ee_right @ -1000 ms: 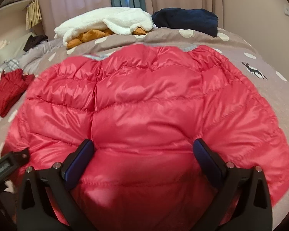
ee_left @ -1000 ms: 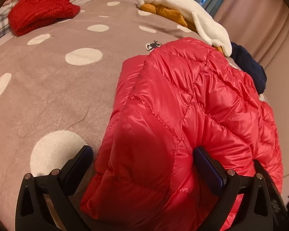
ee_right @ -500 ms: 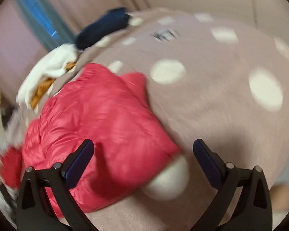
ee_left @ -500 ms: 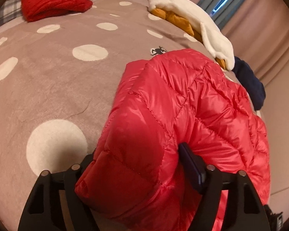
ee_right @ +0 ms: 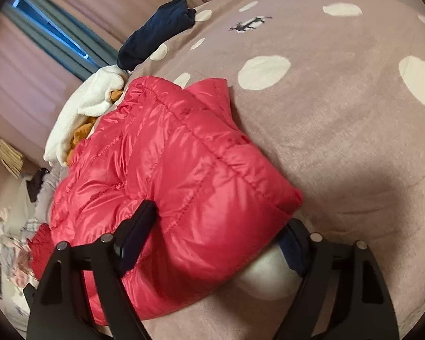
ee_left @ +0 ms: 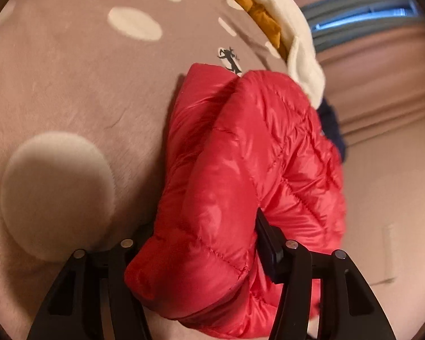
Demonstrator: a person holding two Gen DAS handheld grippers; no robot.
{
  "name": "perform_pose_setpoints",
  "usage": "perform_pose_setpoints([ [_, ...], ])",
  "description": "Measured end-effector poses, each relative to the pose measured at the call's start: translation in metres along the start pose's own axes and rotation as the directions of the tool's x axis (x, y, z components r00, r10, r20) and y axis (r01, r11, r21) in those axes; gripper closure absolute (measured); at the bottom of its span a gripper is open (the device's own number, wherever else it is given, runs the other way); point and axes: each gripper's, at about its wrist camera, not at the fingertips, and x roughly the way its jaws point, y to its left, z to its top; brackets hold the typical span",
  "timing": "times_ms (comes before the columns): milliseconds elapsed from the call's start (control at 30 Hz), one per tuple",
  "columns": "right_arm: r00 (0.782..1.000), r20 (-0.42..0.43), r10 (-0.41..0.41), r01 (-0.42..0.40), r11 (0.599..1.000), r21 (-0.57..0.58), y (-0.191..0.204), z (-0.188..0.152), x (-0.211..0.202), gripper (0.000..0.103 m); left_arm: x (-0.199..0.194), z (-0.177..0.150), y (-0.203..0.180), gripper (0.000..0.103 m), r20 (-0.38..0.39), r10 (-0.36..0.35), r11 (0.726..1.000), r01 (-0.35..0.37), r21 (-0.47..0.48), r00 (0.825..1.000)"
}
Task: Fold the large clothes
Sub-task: 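Lift and fold the jacket bundle over toward the hood with both grippers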
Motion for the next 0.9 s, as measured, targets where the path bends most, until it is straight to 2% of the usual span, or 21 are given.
perform_pose_setpoints([
  [33, 1.000, 0.002, -0.007, 0.007, 1.000, -0.012, 0.001, 0.000, 0.001, 0.019, -0.001, 0.000, 0.000, 0.046, -0.013, -0.009, 1.000, 0.009, 0.003, 1.000],
  [233, 0.999, 0.017, -0.048, 0.049, 0.996, -0.068, 0.005, -0.004, 0.002, 0.012, 0.004, -0.002, -0.016, 0.044, -0.033, 0.044, 0.996, -0.042, 0.075, 0.998],
  [333, 0.997, 0.024, -0.070, 0.072, 0.991, -0.110, 0.009, -0.004, 0.006, 0.011, 0.007, -0.005, -0.020, 0.049, 0.018, 0.080, 0.993, -0.082, 0.088, 0.997],
  [400, 0.997, 0.028, -0.070, 0.073, 0.990, -0.120, 0.009, -0.004, 0.007, 0.012, 0.007, -0.010, -0.033, 0.052, 0.097, 0.164, 0.972, -0.177, 0.154, 0.982],
  [433, 0.997, 0.023, -0.067, 0.069, 0.990, -0.122, 0.009, -0.003, 0.007, 0.014, 0.004, -0.016, -0.044, 0.058, 0.155, 0.211, 0.947, -0.241, 0.212, 0.965],
  [467, 0.998, 0.016, -0.057, 0.059, 0.990, -0.126, 0.009, -0.002, 0.007, 0.021, 0.000, -0.023, -0.057, 0.062, 0.230, 0.249, 0.909, -0.309, 0.280, 0.941],
  [500, 1.000, 0.000, -0.029, 0.029, 0.991, -0.133, 0.009, 0.000, 0.007, 0.027, -0.003, -0.031, -0.067, 0.064, 0.283, 0.265, 0.877, -0.352, 0.328, 0.922],
  [533, 1.000, -0.014, -0.008, 0.006, 0.991, -0.133, 0.009, 0.002, 0.009, 0.037, -0.006, -0.035, -0.073, 0.067, 0.308, 0.265, 0.860, -0.368, 0.353, 0.914],
  [567, 1.000, -0.028, 0.005, -0.009, 0.991, -0.130, 0.009, 0.003, 0.011, 0.045, -0.009, -0.035, -0.075, 0.069, 0.313, 0.251, 0.860, -0.359, 0.362, 0.916],
  [667, 0.999, -0.045, 0.025, -0.031, 0.987, -0.160, 0.016, -0.001, 0.014, 0.060, -0.022, -0.022, -0.068, 0.072, 0.250, 0.175, 0.914, -0.251, 0.320, 0.952],
  [733, 0.999, -0.044, 0.013, -0.021, 0.981, -0.191, 0.025, -0.005, 0.013, 0.064, -0.033, -0.012, -0.066, 0.074, 0.239, 0.130, 0.928, -0.203, 0.312, 0.962],
  [767, 0.999, -0.050, 0.016, -0.026, 0.978, -0.205, 0.030, -0.007, 0.013, 0.066, -0.039, -0.012, -0.068, 0.075, 0.259, 0.130, 0.921, -0.213, 0.325, 0.957],
  [867, 0.992, -0.113, 0.064, -0.088, 0.971, -0.224, 0.047, -0.016, 0.020, 0.068, -0.063, -0.014, -0.080, 0.076, 0.356, 0.153, 0.889, -0.286, 0.359, 0.922],
  [900, 0.989, -0.132, 0.073, -0.102, 0.966, -0.237, 0.054, -0.022, 0.022, 0.068, -0.068, -0.012, -0.084, 0.076, 0.370, 0.142, 0.886, -0.285, 0.366, 0.918],
])
